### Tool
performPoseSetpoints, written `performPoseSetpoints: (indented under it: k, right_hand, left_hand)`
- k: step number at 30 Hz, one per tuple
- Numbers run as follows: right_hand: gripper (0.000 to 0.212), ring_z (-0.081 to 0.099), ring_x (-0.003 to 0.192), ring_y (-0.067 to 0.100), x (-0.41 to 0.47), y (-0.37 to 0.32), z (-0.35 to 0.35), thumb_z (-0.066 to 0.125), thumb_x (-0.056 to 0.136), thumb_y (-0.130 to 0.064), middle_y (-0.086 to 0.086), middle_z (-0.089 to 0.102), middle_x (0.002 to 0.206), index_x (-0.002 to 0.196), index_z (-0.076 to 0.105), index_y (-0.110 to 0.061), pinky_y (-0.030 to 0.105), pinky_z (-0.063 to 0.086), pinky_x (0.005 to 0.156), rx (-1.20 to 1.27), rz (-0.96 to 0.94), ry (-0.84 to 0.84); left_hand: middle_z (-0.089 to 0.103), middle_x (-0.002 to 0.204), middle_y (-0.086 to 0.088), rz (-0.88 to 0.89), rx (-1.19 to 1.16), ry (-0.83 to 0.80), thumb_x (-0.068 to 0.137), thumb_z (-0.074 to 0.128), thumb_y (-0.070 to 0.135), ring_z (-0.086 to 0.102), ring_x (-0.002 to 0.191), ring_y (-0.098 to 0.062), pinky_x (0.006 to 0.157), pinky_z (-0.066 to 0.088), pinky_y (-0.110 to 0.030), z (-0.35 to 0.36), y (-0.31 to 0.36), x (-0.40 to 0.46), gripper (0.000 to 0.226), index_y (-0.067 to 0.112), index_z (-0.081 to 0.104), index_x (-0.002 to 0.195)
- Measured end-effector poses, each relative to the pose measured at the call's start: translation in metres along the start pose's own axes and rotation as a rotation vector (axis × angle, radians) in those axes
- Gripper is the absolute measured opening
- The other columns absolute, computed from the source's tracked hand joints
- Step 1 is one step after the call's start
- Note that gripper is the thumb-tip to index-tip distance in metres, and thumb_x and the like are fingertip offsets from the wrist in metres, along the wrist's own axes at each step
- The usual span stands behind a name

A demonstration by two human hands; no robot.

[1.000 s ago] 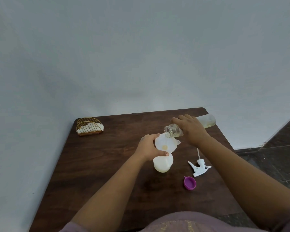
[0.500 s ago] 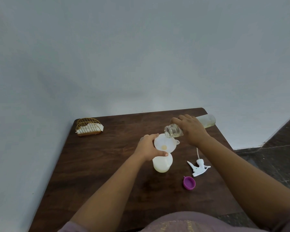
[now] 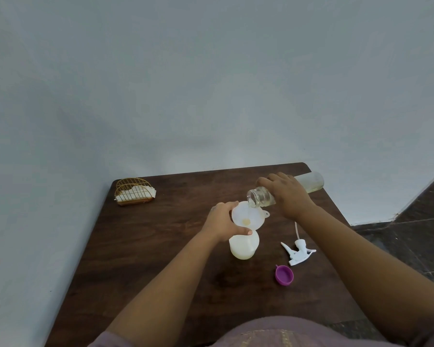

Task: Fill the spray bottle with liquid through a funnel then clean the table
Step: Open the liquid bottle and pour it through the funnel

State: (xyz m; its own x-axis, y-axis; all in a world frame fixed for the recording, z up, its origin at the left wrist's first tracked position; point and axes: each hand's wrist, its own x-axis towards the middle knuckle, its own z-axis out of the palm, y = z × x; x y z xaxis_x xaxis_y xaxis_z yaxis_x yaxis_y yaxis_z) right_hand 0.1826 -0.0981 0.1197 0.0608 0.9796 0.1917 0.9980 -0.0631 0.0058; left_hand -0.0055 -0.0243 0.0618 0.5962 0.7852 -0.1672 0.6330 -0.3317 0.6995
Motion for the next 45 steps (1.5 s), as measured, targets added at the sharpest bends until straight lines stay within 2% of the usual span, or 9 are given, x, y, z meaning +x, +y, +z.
performPoseSetpoints:
  k: [45]
  right_hand:
    - [0.052,0.049,0.106,0.02,0.0,-0.0064,0.0001,0.068,0.078,-0.018,-0.002,0.057,0.112,0.126,0.05,-0.026,0.031,0.036,0.093,-0.007,0.004,-0.039]
  left_hand:
    - [0.051,0.143,-0.002,0.011,-0.029,0.005,0.059,0.09,0.044,0.05,0.127,-0.024,0.103,0.047,-0.048,-0.0004,-0.0005,0.0013,0.098,0.021,0.047,0.143]
